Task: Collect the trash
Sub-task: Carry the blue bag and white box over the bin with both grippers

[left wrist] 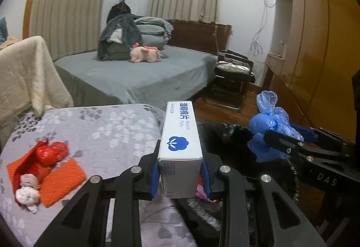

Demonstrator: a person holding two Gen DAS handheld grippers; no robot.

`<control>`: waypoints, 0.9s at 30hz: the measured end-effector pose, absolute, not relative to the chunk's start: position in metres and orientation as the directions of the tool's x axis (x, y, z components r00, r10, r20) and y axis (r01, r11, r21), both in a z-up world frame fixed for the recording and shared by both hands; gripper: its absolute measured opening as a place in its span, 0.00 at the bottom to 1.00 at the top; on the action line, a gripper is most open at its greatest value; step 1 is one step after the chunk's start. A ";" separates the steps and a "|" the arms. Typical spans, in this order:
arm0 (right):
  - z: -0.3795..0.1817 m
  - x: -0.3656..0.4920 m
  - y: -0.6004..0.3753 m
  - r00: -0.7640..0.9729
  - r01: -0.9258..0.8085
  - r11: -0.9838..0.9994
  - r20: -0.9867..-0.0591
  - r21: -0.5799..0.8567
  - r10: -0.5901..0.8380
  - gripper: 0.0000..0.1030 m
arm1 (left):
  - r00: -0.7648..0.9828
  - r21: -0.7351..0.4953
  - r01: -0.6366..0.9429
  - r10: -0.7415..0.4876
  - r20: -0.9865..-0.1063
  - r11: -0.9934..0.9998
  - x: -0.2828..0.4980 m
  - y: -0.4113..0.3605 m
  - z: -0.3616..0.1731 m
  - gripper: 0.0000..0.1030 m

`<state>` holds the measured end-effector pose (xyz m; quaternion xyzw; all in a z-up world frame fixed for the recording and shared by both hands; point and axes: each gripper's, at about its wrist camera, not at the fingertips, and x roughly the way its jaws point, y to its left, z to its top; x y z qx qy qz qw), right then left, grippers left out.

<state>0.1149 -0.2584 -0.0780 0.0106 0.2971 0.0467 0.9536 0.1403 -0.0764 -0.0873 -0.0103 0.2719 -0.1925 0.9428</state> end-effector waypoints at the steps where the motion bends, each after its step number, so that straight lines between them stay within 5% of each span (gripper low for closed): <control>1: -0.080 0.114 -0.262 0.818 -0.075 0.996 -0.569 0.047 0.088 0.49 | 0.774 -0.125 0.365 -0.375 -0.510 0.923 0.141 -0.082 -0.089 0.29; 17: -0.114 0.129 -0.304 0.781 0.017 1.000 -0.625 0.021 0.000 0.55 | 0.708 -0.141 0.456 -0.454 -0.541 0.879 0.171 -0.136 -0.110 0.30; 22: -0.126 0.130 -0.309 0.757 0.033 0.999 -0.654 0.016 -0.014 0.73 | 0.686 -0.161 0.474 -0.478 -0.549 0.866 0.174 -0.138 -0.114 0.53; 27: -0.133 0.128 -0.309 0.740 0.032 0.999 -0.672 0.004 -0.021 0.80 | 0.691 -0.163 0.457 -0.465 -0.553 0.874 0.174 -0.130 -0.114 0.58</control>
